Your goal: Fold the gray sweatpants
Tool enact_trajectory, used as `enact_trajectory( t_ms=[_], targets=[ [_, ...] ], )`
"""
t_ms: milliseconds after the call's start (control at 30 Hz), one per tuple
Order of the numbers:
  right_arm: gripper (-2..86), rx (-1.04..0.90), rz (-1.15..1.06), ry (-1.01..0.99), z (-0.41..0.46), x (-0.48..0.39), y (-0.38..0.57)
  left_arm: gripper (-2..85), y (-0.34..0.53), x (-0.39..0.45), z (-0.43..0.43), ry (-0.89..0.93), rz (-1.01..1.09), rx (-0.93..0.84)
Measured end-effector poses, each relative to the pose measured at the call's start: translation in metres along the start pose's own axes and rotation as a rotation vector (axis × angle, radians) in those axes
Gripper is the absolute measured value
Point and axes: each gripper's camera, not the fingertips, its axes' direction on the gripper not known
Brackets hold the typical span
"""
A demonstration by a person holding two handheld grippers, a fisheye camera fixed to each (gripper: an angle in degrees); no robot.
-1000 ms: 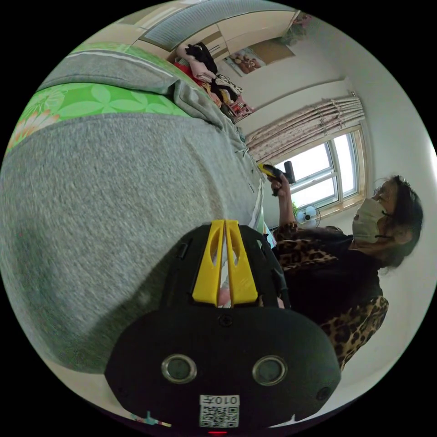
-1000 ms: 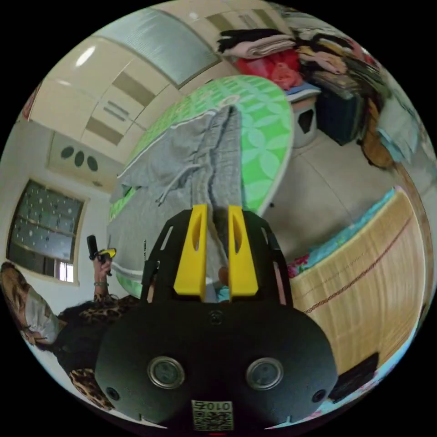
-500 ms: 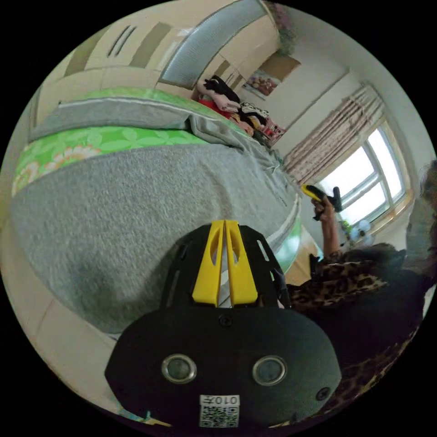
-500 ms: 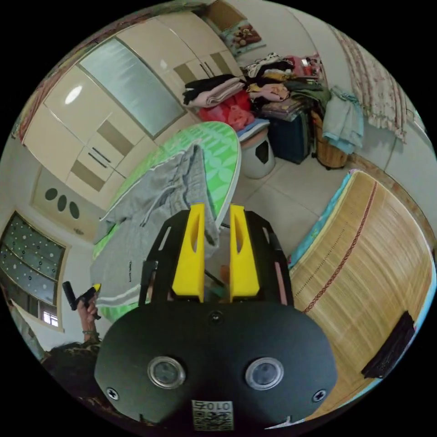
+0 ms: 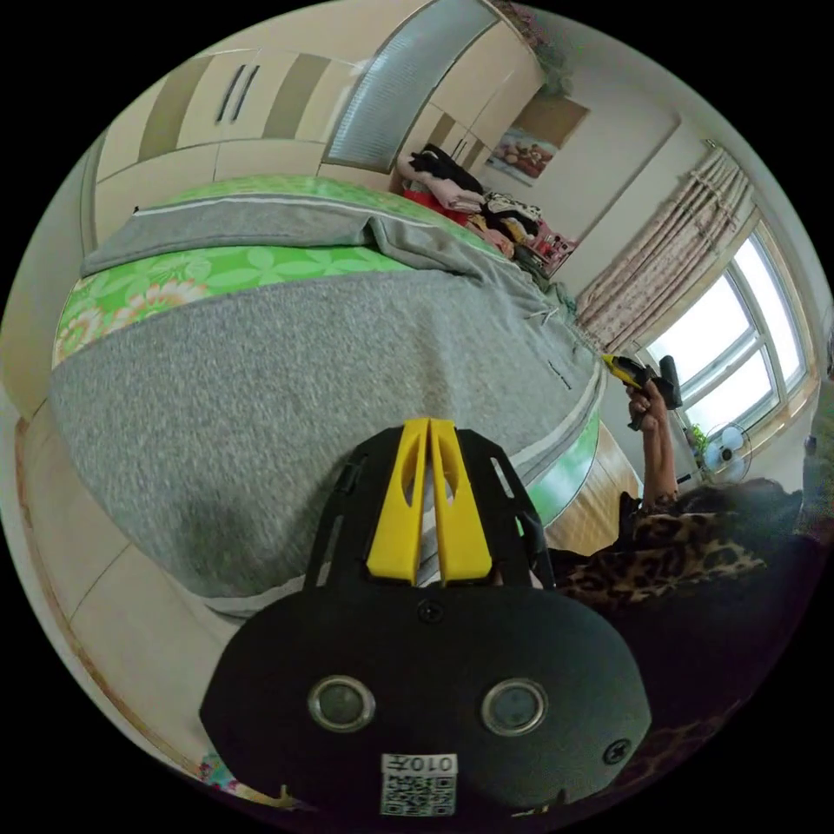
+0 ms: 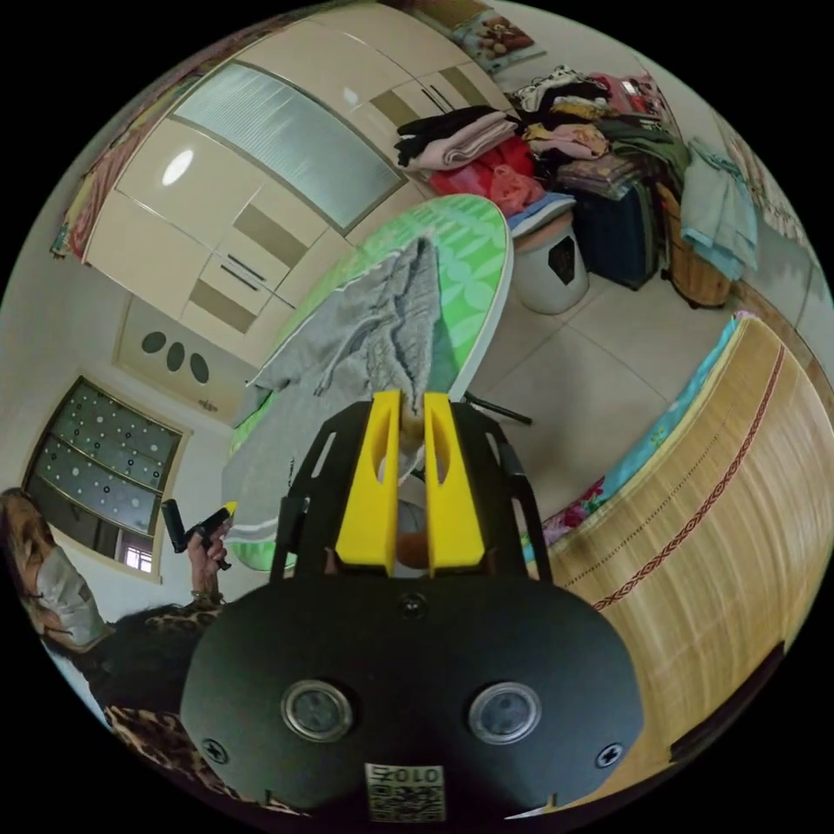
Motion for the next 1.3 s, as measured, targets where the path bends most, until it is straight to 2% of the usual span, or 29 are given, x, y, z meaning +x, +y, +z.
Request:
enact_trajectory(
  t_ms=[100, 200, 300, 367, 433, 467, 500, 567, 600, 633, 733, 800, 1000, 1033, 1167, 1233, 1267, 1300],
  targets=[
    [4.5, 0.032, 0.014, 0.113, -0.006, -0.005, -0.016, -0.2, 0.009, 0.024, 0.014, 0.090, -0.018, -0.087],
    [4.8, 0.002, 0.094, 0.182, 0.010, 0.009, -0.032, -0.2, 0.026, 0.052, 0.027, 0.138, 0.035, -0.079],
    [5.5, -0.019, 0.148, 0.270, 0.035, 0.006, -0.041, -0.2, 0.032, 0.073, 0.029, 0.358, 0.149, -0.082],
    [5.1, 0.068, 0.143, 0.344, 0.033, -0.016, -0.040, -0.2, 0.035, 0.078, 0.017, 0.319, 0.172, -0.015],
    [3.4, 0.278, 0.145, 0.529, 0.017, -0.065, -0.036, -0.2, 0.034, 0.067, 0.008, 0.240, 0.130, 0.047],
    [3.3, 0.323, 0.117, 0.551, 0.015, -0.082, -0.036, -0.2, 0.032, 0.056, 0.004, 0.240, 0.106, 0.072],
    [2.9, 0.357, -0.006, 0.523, 0.018, -0.119, -0.039, -0.2, 0.031, 0.051, 0.002, 0.247, 0.099, 0.086],
    [2.7, 0.253, -0.244, 0.382, 0.048, -0.179, -0.054, -0.2, 0.027, 0.034, 0.005, 0.227, 0.066, 0.105],
    [2.5, 0.094, -0.368, 0.287, 0.084, -0.216, -0.068, -0.2, 0.026, 0.030, 0.008, 0.215, 0.056, 0.096],
    [2.5, -0.056, -0.444, 0.210, 0.126, -0.247, -0.081, -0.2, 0.025, 0.024, 0.014, 0.196, 0.031, 0.083],
    [2.3, -0.197, -0.548, 0.170, 0.220, -0.311, -0.098, -0.2, 0.035, 0.012, 0.036, 0.245, -0.032, 0.014],
    [2.2, -0.255, -0.594, 0.190, 0.271, -0.342, -0.110, -0.3, 0.045, 0.010, 0.033, 0.267, -0.065, 0.067],
    [1.9, -0.438, -0.590, 0.130, 0.404, -0.396, -0.152, -0.3, 0.051, 0.034, 0.039, 0.200, -0.007, -0.013],
    [1.8, -0.417, -0.577, 0.111, 0.413, -0.398, -0.156, -0.3, 0.050, 0.040, 0.039, 0.190, 0.033, -0.028],
    [1.5, -0.449, -0.578, 0.053, 0.420, -0.392, -0.157, -0.3, 0.044, 0.043, 0.015, -0.113, 0.080, 0.053],
    [1.4, -0.486, -0.612, 0.017, 0.419, -0.389, -0.155, -0.3, 0.039, 0.032, 0.017, -0.094, 0.056, 0.018],
    [1.3, -0.494, -0.616, 0.019, 0.419, -0.388, -0.155, -0.3, 0.039, 0.023, 0.028, -0.047, 0.017, -0.066],
    [1.3, -0.499, -0.632, 0.023, 0.418, -0.389, -0.154, -0.3, 0.042, 0.021, 0.026, -0.026, 0.003, -0.025]
  ],
)
